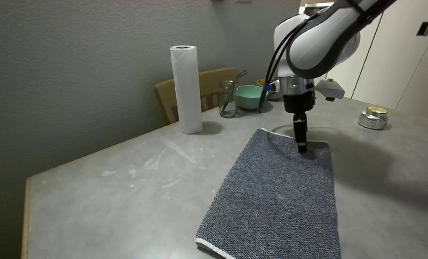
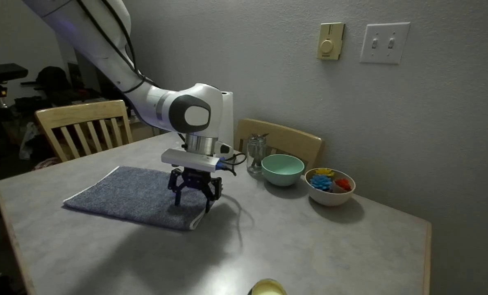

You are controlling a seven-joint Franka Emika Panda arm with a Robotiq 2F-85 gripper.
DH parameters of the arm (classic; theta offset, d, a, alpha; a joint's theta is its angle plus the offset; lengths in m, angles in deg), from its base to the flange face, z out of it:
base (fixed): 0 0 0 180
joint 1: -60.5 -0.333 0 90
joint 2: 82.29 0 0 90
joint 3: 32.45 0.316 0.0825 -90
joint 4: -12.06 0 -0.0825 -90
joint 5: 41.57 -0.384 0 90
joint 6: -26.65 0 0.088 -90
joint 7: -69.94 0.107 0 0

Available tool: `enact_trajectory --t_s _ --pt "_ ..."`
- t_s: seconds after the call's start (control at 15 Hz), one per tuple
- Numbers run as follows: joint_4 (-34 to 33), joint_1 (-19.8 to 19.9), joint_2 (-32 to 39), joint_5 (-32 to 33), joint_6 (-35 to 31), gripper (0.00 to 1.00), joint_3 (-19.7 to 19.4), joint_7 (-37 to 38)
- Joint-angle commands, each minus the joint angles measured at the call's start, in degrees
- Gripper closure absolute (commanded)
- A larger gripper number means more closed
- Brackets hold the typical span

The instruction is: Fold the towel

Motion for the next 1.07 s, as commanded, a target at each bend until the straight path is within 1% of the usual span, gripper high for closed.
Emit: enact_trajectory --t_s 0.0,0.4,0.53,0.67,0.87,0.93,1.0 --pt "-0.32 1.86 1.34 -1.75 -0.97 0.00 1.28 -0.68" --pt "-0.02 2.83 1.74 -3.03 -1.42 0.00 1.58 -1.71" --pt "0.01 3.23 1.69 -3.27 -1.40 0.07 1.78 -2.11" --pt "0.15 3.66 1.49 -3.52 -1.40 0.06 1.88 -2.43" --pt "0.24 4.25 1.35 -3.78 -1.24 0.00 1.90 -2.95" --pt "0.24 4.54 1.34 -3.79 -1.33 0.12 1.87 -3.30" --pt "0.18 4.84 1.36 -3.94 -1.32 0.29 1.92 -3.68"
